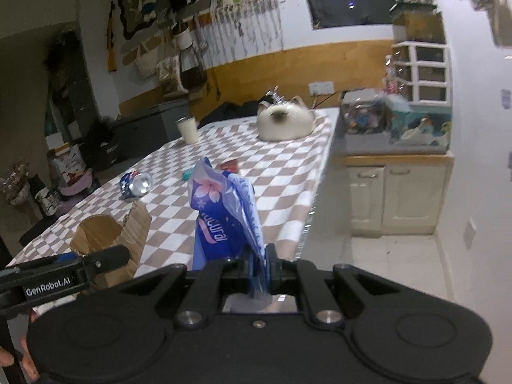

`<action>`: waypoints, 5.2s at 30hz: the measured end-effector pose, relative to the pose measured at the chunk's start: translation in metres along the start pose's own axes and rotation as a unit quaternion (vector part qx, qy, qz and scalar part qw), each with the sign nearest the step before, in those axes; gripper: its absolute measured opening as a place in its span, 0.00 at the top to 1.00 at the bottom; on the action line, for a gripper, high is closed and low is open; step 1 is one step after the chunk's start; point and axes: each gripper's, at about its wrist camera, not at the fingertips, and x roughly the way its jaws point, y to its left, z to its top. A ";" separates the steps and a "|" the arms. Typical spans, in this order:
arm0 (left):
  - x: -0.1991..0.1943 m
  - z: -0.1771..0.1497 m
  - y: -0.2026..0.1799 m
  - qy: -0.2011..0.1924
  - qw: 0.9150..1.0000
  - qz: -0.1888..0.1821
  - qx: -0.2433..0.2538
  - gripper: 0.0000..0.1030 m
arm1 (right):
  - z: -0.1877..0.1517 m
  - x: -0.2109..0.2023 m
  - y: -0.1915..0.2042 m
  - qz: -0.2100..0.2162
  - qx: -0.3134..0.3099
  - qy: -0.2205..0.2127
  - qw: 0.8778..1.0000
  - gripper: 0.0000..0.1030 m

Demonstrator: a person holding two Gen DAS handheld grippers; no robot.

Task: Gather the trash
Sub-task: 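Carry the cardboard piece and blue bag over the wastebasket with both grippers, then open the left gripper while the right gripper opens, dropping both items into the wastebasket, then move both open grippers back from the wastebasket toward the table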

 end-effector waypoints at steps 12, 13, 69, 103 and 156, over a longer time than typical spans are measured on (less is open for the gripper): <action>0.010 -0.019 -0.083 0.013 0.998 -0.054 0.035 0.51 | -0.020 -0.051 -0.074 -0.060 0.036 -0.021 0.997 0.93; 0.012 -0.021 -0.090 0.016 0.997 -0.060 0.038 0.51 | -0.023 -0.055 -0.083 -0.066 0.040 -0.021 0.997 0.93; 0.320 -0.174 -0.243 0.435 0.890 -0.101 0.095 0.30 | -0.162 0.127 -0.287 -0.201 0.174 0.248 0.932 0.79; 0.306 -0.178 -0.239 0.427 0.894 -0.094 0.099 0.00 | -0.164 0.100 -0.293 -0.180 0.149 0.265 0.936 0.59; 0.052 0.041 -0.158 0.101 0.983 -0.110 0.107 0.00 | 0.010 -0.076 -0.136 -0.195 0.005 -0.009 0.981 0.00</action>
